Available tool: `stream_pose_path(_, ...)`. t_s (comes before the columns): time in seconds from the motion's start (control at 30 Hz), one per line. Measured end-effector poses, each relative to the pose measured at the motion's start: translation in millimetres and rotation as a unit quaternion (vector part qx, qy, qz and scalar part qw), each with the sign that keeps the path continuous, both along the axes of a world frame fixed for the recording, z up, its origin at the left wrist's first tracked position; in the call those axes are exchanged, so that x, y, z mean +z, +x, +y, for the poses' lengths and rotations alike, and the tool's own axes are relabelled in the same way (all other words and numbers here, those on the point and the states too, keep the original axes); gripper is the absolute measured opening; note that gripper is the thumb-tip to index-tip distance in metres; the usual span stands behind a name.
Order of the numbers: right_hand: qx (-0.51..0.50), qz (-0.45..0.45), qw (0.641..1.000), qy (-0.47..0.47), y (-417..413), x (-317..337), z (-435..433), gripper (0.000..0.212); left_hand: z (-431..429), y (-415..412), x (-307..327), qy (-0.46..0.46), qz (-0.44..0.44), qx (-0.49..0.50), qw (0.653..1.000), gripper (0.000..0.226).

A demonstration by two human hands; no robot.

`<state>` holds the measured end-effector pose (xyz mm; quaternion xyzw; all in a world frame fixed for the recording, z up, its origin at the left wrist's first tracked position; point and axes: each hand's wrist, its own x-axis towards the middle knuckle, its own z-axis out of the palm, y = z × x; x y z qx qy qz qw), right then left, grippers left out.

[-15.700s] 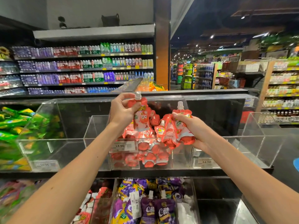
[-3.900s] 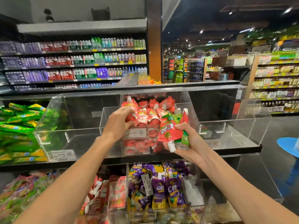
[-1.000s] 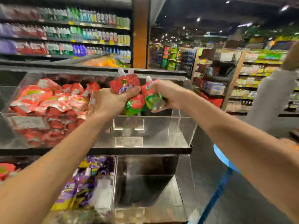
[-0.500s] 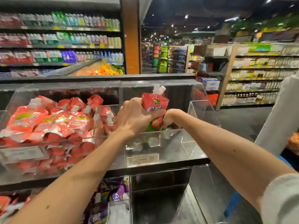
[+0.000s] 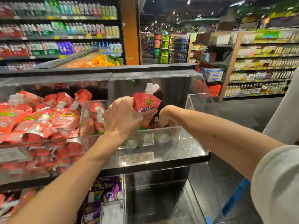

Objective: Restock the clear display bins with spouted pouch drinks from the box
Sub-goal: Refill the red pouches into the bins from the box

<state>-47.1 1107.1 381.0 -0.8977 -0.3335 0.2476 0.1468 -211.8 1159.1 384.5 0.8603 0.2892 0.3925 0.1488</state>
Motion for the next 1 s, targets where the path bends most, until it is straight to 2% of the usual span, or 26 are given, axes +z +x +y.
stream_pose_path(0.13,0.084,-0.051,0.985,-0.144,-9,6,2,0.037,1,0,-3,0.024,0.004,0.005,1.000,0.055)
stream_pose_path(0.23,0.106,-0.071,0.985,-0.112,-10,13,4,0.043,1,-1,-3,0.029,0.004,-0.005,1.000,0.051)
stream_pose_path(0.33,0.142,0.057,0.988,0.017,-11,26,-2,0.043,2,-1,1,-0.005,-0.015,-0.017,1.000,0.049)
stream_pose_path(0.43,0.169,0.223,0.945,0.168,-16,39,-22,0.042,2,1,12,-0.104,-0.057,-0.038,0.992,0.045)
stream_pose_path(0.5,0.167,0.300,0.913,0.219,-11,42,-33,0.043,3,4,19,-0.186,-0.086,-0.052,0.977,0.047)
stream_pose_path(0.57,0.170,0.344,0.897,0.221,-7,44,-43,0.036,4,8,24,-0.226,-0.072,-0.039,0.971,0.059)
stream_pose_path(0.67,0.156,0.328,0.909,0.207,-10,41,-49,0.026,3,11,23,-0.283,-0.016,-0.025,0.959,0.081)
stream_pose_path(0.8,0.118,0.268,0.932,0.214,-14,28,-39,0.032,4,14,19,-0.353,-0.011,-0.057,0.934,0.065)
stream_pose_path(0.9,0.098,0.198,0.952,0.214,-15,21,-33,0.029,4,13,19,-0.318,0.046,-0.071,0.944,0.050)
stream_pose_path(1.0,0.082,0.098,0.969,0.210,-16,23,-30,0.026,7,13,17,-0.225,0.098,-0.044,0.969,0.042)
